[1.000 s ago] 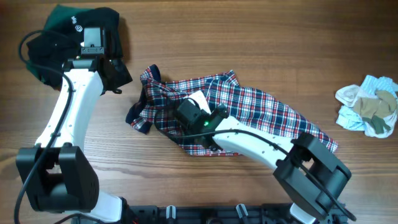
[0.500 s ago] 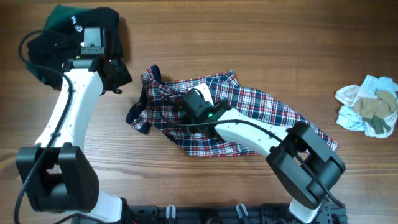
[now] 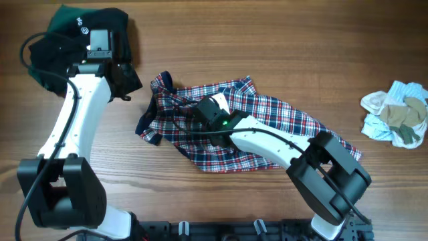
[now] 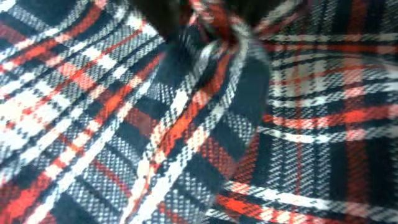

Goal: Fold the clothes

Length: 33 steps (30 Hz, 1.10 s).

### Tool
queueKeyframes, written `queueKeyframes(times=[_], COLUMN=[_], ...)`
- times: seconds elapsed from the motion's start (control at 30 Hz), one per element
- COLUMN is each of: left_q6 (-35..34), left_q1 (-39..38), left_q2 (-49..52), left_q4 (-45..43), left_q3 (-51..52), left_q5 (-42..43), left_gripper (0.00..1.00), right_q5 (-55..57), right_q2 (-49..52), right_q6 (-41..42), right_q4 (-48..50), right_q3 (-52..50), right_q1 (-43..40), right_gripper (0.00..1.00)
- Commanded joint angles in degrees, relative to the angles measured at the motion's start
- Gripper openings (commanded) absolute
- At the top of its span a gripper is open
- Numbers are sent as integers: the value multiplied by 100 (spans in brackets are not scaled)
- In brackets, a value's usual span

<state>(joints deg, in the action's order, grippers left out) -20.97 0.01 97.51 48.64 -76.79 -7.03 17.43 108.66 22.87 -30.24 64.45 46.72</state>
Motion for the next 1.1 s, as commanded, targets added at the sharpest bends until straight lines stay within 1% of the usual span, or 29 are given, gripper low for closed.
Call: queueKeyframes(times=[0.0,0.13,0.2,0.33,0.4,0.57,0.6,0.67,0.8,0.87,0.97,1.07], left_q6=[-92,-92,-92,-92,-92,-92,-92,-92,-92,-92,-92,-94], left_q1=[15,15,15,15,15,15,15,15,15,15,15,11], left_q2=[48,48,48,48,48,48,48,48,48,48,48,48], left_q4=[4,4,4,4,4,4,4,7,4,4,7,4], left_q3=[-72,-72,-74,-72,-72,-72,-72,-74,-72,-72,-72,-72], left_q5=[11,11,11,11,11,11,11,13,13,13,13,17], left_gripper=[63,63,63,63,63,63,63,63,62,60,60,60], right_q5=[426,463,411,129,-149,-295,-433,-446,-442,-455,-466,-315], right_q2=[33,-103,-251,-568,-721,-765,-765,-765,-763,-763,-763,-719], right_q6=[107,-101,-474,-645,-922,-1388,-1567,-1668,-1696,-1764,-1967,-1991], right_q4=[-33,-107,-234,-328,-326,-236,-44,214,728,1134,1569,1762], right_q3=[59,181,415,793,988,1370,1456,1475,1473,1473,1473,1473], right_q1=[22,22,0,-326,-728,-1591,-1912,-2234,-3016,-3477,-3998,-4341], right_gripper=[4,4,4,4,4,4,4,4,4,4,4,4])
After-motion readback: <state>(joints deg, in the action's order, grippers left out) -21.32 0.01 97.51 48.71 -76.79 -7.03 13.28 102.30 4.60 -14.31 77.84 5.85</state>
